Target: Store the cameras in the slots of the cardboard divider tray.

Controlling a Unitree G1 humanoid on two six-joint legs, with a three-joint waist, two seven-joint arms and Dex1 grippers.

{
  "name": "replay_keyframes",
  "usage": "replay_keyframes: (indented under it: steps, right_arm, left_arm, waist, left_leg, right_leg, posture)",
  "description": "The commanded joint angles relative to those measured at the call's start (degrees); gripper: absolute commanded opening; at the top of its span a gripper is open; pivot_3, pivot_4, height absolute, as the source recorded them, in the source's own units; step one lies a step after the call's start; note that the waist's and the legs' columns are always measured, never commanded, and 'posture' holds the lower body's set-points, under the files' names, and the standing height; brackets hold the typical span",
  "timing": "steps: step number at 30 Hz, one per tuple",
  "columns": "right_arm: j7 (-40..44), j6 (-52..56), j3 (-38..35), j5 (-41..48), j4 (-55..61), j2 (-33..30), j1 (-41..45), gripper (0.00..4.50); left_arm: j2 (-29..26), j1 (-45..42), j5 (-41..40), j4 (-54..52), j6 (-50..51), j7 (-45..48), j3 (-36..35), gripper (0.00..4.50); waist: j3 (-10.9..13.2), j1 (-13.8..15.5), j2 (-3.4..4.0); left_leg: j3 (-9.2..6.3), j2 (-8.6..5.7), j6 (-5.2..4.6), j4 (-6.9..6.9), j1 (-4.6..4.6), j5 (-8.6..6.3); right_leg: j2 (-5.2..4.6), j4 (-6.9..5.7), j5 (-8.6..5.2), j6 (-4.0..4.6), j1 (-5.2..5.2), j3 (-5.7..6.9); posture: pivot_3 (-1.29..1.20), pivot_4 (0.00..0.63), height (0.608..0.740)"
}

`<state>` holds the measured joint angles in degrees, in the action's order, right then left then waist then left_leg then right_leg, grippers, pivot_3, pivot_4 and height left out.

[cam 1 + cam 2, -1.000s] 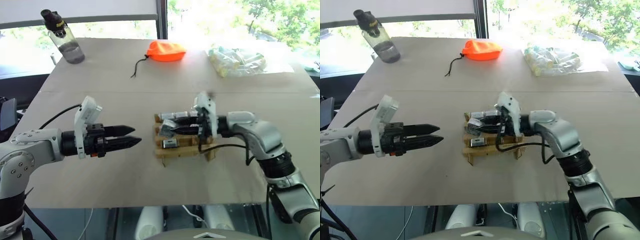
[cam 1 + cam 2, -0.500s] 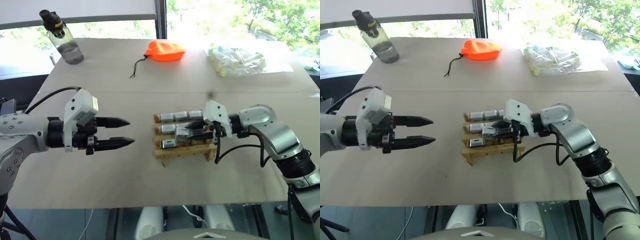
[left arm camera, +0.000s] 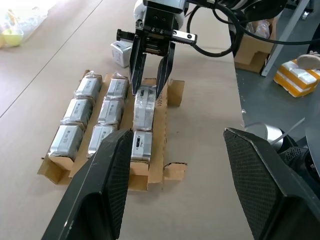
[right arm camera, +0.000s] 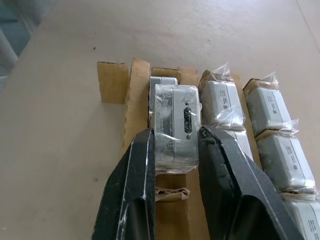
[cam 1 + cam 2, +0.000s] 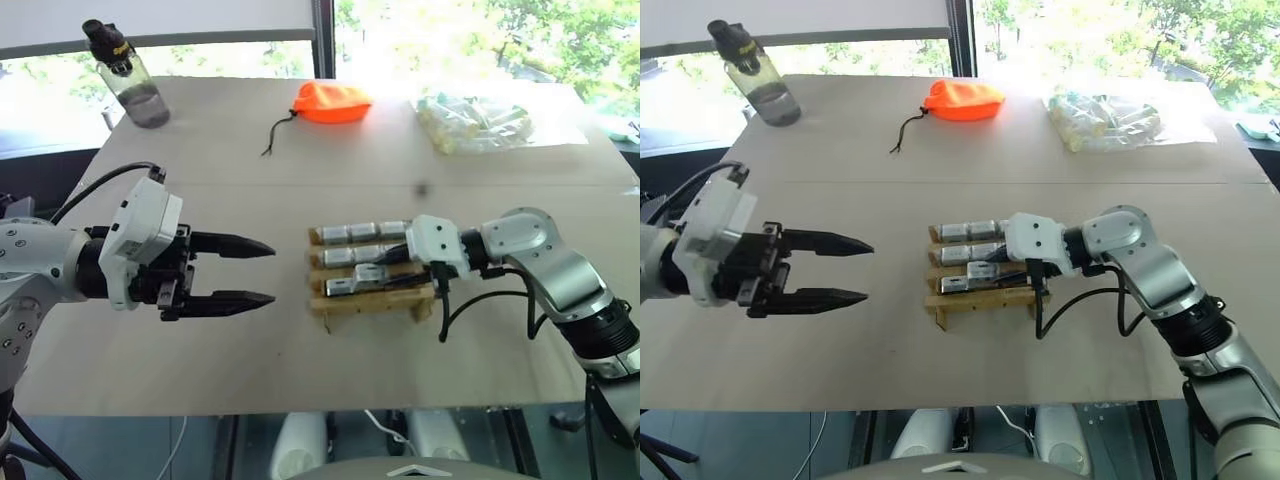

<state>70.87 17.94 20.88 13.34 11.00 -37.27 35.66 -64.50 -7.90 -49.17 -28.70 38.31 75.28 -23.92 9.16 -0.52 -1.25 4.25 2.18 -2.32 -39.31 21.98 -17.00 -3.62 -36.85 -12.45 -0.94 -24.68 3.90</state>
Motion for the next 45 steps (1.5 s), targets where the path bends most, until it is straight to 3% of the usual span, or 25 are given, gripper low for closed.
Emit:
replay_keyframes:
  steps: [1,15,35,45]
  right_arm:
    - [0.9,-0.7,-0.4,-1.1,0.2,-1.3,-0.4,0.71]
    - [1.2,-1.5,0.0,-2.7,-0.9,-2.1,-0.8,0.71]
    - [1.0,3.9,-3.7,1.7,3.3,-3.7,-1.4,0.71]
    - [-1.2,4.0,-0.2,-2.4,2.5,-2.5,0.0,0.71]
  left_arm:
    - [-1.1,0.5,0.0,-0.9,-0.7,0.7,-1.3,2.97]
    - [-2.7,2.0,2.0,-1.0,-0.1,0.9,-0.7,2.97]
    - [-3.4,-1.3,2.3,0.2,-0.3,0.8,2.9,2.97]
    - [-3.5,-2.1,2.6,0.6,-0.5,1.0,3.9,2.97]
  waist:
    - [0.0,0.0,0.00]
    - [0.0,0.1,0.00]
    - [0.0,0.3,0.01]
    - [0.0,0.4,0.01]
  left_leg:
    - [-0.01,0.00,0.00,0.00,0.00,0.00]
    - [0.00,0.01,0.00,0.00,-0.01,0.00]
    - [0.00,0.00,0.00,-0.01,0.01,0.00]
    - [-0.01,-0.01,0.00,-0.01,0.01,0.00]
  right_leg:
    - [0.00,0.00,0.00,0.00,0.00,0.00]
    - [0.00,0.00,0.00,0.00,0.01,0.00]
    - [0.01,0.00,0.00,0.00,0.00,0.02]
    - [0.01,0.00,0.00,0.00,0.00,0.02]
  posture:
    - [0.00,0.150,0.726]
    - [0.00,0.150,0.726]
    - [0.00,0.150,0.726]
    - [0.00,0.150,0.726]
